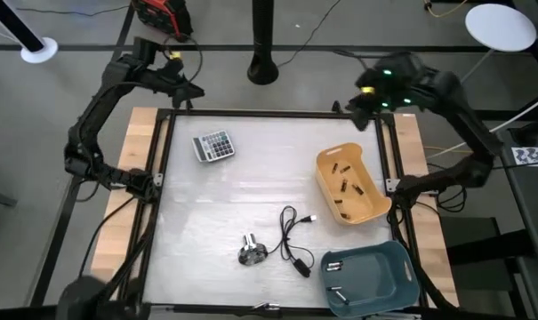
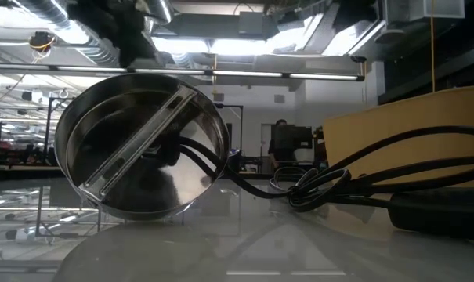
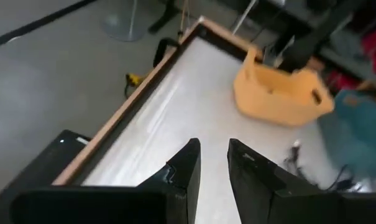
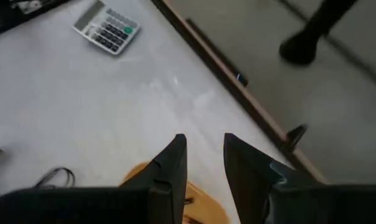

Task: Sort batteries
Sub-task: Return to Home Position

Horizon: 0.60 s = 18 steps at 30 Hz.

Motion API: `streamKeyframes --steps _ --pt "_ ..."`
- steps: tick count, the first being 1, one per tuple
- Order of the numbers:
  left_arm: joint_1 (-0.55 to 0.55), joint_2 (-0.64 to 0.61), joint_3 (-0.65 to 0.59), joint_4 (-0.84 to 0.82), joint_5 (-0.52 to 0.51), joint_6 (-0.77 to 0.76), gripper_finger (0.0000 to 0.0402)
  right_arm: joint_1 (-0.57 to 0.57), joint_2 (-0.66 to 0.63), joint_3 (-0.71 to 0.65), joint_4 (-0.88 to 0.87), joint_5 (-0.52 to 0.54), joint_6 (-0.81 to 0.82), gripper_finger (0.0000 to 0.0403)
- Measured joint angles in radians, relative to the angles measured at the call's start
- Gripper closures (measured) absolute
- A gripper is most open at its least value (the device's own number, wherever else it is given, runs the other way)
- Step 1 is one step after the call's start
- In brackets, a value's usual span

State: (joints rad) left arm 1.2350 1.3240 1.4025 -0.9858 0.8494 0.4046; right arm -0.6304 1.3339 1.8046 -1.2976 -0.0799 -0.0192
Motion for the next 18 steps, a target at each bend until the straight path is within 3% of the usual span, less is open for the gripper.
streamKeyframes --steps 6,13,15,18 --pt "-0.092 -0.111 0.000 0.001 0.067 -0.139 0.0329 0.001 -0.136 0.000 -0.052 -0.070 -0.200 0.0299" --pt "-0.316 -0.178 -0.035 0.050 0.061 -0.243 0.0329 -0.013 -0.325 -0.079 -0.077 -0.143 -0.354 0.0299" --pt "-0.383 -0.191 -0.081 0.175 0.062 -0.289 0.0329 -0.013 -0.400 -0.167 -0.018 -0.186 -0.363 0.0299" --pt "-0.473 -0.206 -0.181 0.488 0.055 -0.388 0.0329 -0.011 -0.523 -0.342 0.113 -0.242 -0.349 0.0299"
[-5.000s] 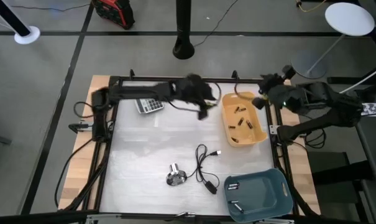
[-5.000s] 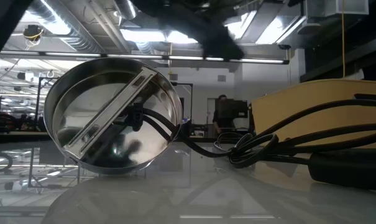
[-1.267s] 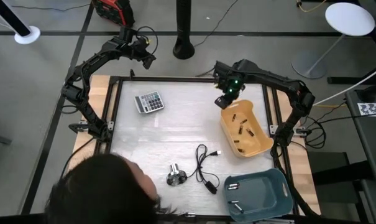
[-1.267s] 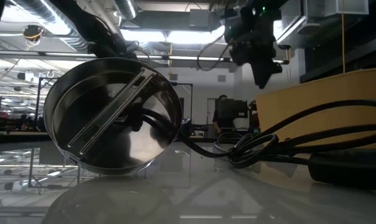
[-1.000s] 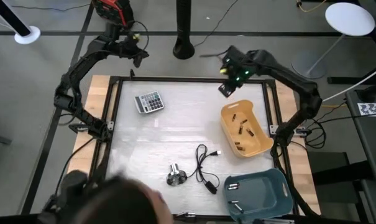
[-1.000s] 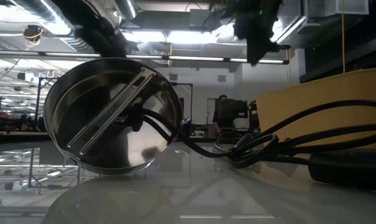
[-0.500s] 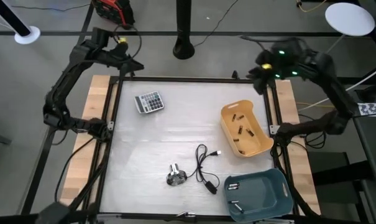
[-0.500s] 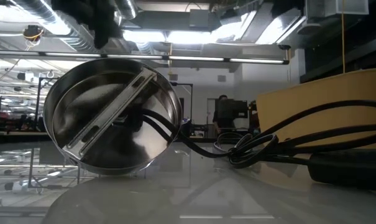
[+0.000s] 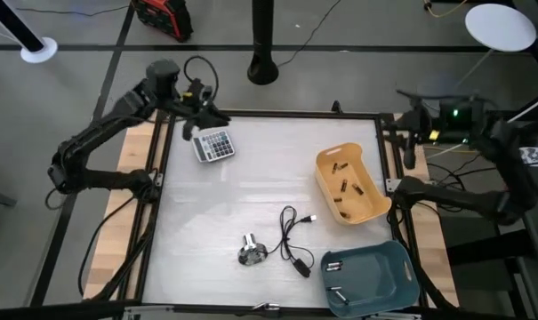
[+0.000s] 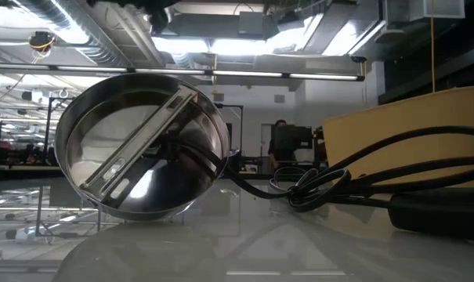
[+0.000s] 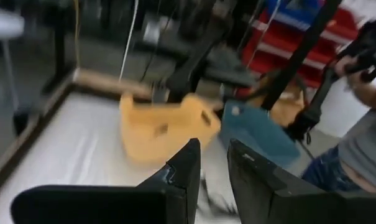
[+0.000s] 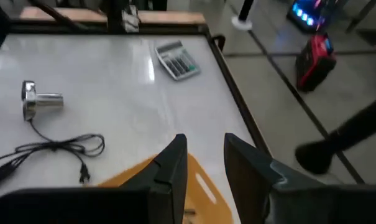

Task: Sort batteries
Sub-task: Return to Home Position

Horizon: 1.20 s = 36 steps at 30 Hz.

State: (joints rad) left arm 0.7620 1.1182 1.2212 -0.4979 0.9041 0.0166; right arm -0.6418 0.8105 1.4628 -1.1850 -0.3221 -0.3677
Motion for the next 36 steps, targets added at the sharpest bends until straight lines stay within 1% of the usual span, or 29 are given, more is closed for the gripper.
streamKeyframes --steps 2,4,7,10,12,15,20,24,26,29,32,36 --pt "-0.045 -0.004 -0.069 0.199 -0.016 -0.060 0.0329 0.000 -0.082 -0.130 0.106 -0.013 0.034 0.0299" --pt "-0.082 -0.004 -0.132 0.339 -0.059 -0.114 0.0329 0.000 -0.163 -0.264 0.219 -0.023 0.102 0.0299" --pt "-0.129 -0.004 -0.226 0.475 -0.179 -0.172 0.0329 0.000 -0.264 -0.460 0.355 -0.095 0.205 0.0299" --pt "-0.173 -0.004 -0.326 0.604 -0.284 -0.226 0.0329 0.000 -0.345 -0.630 0.443 -0.172 0.294 0.0299" --pt "-0.200 -0.004 -0.395 0.706 -0.325 -0.263 0.0329 0.000 -0.394 -0.726 0.489 -0.201 0.355 0.0299" --pt "-0.230 -0.003 -0.499 0.886 -0.358 -0.319 0.0329 0.000 -0.462 -0.835 0.546 -0.229 0.423 0.0299" --pt "-0.245 -0.003 -0.681 1.208 -0.409 -0.409 0.0329 0.000 -0.584 -0.932 0.552 -0.223 0.493 0.0299" --pt "-0.245 -0.003 -0.809 1.387 -0.463 -0.486 0.0329 0.000 -0.691 -0.962 0.513 -0.176 0.543 0.0299" --pt "-0.245 -0.003 -0.859 1.455 -0.490 -0.509 0.0329 0.000 -0.742 -0.966 0.508 -0.149 0.556 0.0299" --pt "-0.245 -0.003 -0.921 1.542 -0.520 -0.518 0.0329 0.000 -0.809 -0.966 0.504 -0.101 0.617 0.0299" --pt "-0.245 -0.004 -0.973 1.612 -0.553 -0.515 0.0329 0.000 -0.805 -0.959 0.485 -0.077 0.682 0.0299" --pt "-0.245 -0.003 -1.028 1.652 -0.603 -0.501 0.0329 0.000 -0.801 -0.984 0.488 -0.079 0.686 0.0299"
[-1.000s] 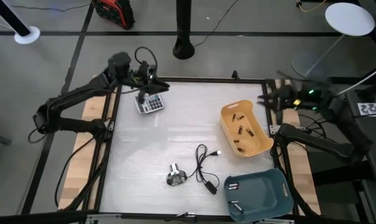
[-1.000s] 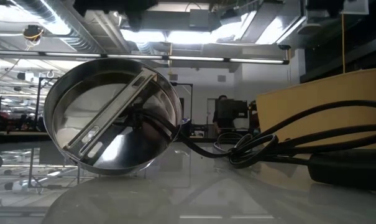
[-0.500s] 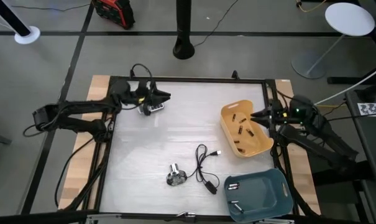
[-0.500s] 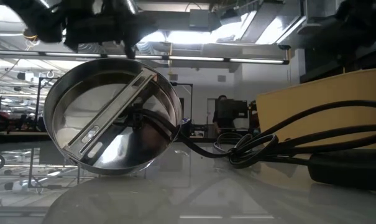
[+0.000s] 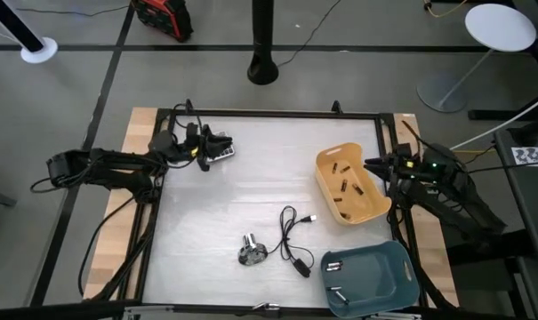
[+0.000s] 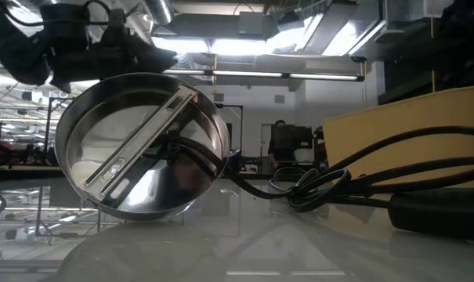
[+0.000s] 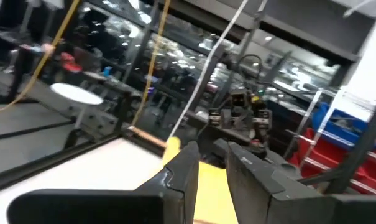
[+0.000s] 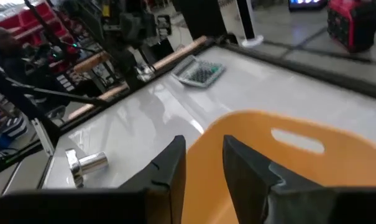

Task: Sort batteries
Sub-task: Return to Home Position

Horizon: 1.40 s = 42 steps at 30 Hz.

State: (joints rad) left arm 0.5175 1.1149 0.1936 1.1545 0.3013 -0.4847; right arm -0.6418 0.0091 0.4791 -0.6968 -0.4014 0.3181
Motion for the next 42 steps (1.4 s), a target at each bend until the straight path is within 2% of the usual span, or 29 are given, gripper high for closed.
streamKeyframes --steps 5,10,15,22,26,37,40,42 --pt "0.000 0.000 -0.050 0.008 -0.066 0.003 0.0329 0.000 0.001 -0.062 0.060 -0.009 0.068 0.0299" --pt "0.000 0.000 -0.077 -0.013 -0.070 0.024 0.0329 0.000 0.001 -0.137 0.188 -0.010 0.166 0.0299" --pt "0.000 0.000 -0.106 -0.051 -0.070 0.087 0.0329 0.000 0.001 -0.211 0.279 -0.010 0.168 0.0299" --pt "0.000 0.000 -0.158 -0.090 -0.070 0.115 0.0329 0.000 0.001 -0.302 0.274 -0.009 0.168 0.0299" --pt "0.000 0.000 -0.171 -0.191 -0.070 0.069 0.0329 0.000 0.002 -0.315 0.254 -0.009 0.218 0.0299" --pt "0.000 -0.001 -0.172 -0.630 -0.070 0.066 0.0329 0.000 0.001 -0.313 0.198 0.018 0.227 0.0299" --pt "0.000 -0.054 -0.172 -0.788 -0.072 0.069 0.0329 0.000 0.002 -0.313 0.197 0.018 0.227 0.0299" --pt "0.000 -0.132 -0.170 -0.912 -0.073 0.069 0.0329 0.000 0.001 -0.313 0.196 0.018 0.227 0.0299"
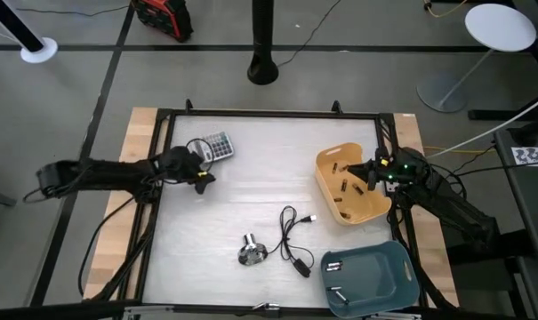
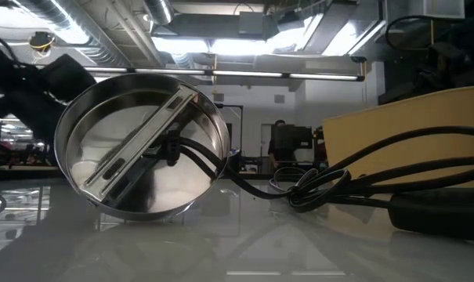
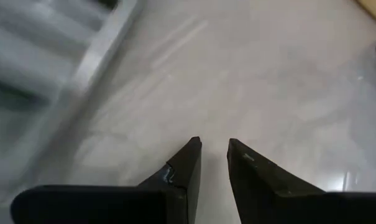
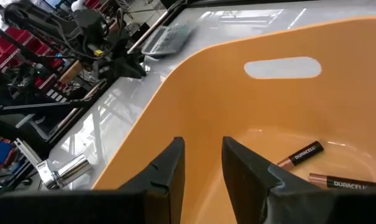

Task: Sort batteries
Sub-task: Return to Home Position

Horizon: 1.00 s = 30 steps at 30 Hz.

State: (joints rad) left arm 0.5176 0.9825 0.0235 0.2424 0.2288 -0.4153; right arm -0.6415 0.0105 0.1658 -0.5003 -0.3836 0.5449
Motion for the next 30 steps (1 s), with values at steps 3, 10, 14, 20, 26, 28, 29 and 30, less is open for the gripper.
streamKeyframes --steps 3,10,14,20,26,28,29,30 --pt "0.000 -0.150 0.000 -0.188 0.001 -0.004 0.0329 0.000 0.000 0.000 -0.001 0.001 0.000 0.0299" --pt "-0.011 -0.462 -0.003 -0.219 -0.009 -0.007 0.0329 0.000 0.000 0.000 -0.002 0.002 -0.001 0.0299" --pt "-0.020 -0.620 -0.003 -0.216 -0.008 -0.006 0.0329 0.000 0.000 0.000 -0.002 0.003 -0.001 0.0299" --pt "-0.021 -0.807 -0.003 -0.216 -0.009 -0.004 0.0329 0.000 0.000 0.000 -0.002 0.003 -0.001 0.0299" --pt "-0.021 -0.963 -0.002 -0.226 -0.010 -0.004 0.0329 0.000 0.000 0.000 -0.002 0.003 -0.001 0.0299" --pt "-0.021 -0.982 -0.001 -0.219 -0.008 -0.004 0.0329 0.000 0.000 0.000 -0.002 0.003 -0.001 0.0299" --pt "-0.021 -0.978 -0.001 -0.211 -0.009 -0.004 0.0329 0.000 0.000 0.000 -0.002 0.003 -0.001 0.0299" --pt "-0.022 -0.978 -0.003 -0.212 -0.009 -0.004 0.0329 0.000 0.000 0.000 -0.002 0.005 -0.001 0.0299"
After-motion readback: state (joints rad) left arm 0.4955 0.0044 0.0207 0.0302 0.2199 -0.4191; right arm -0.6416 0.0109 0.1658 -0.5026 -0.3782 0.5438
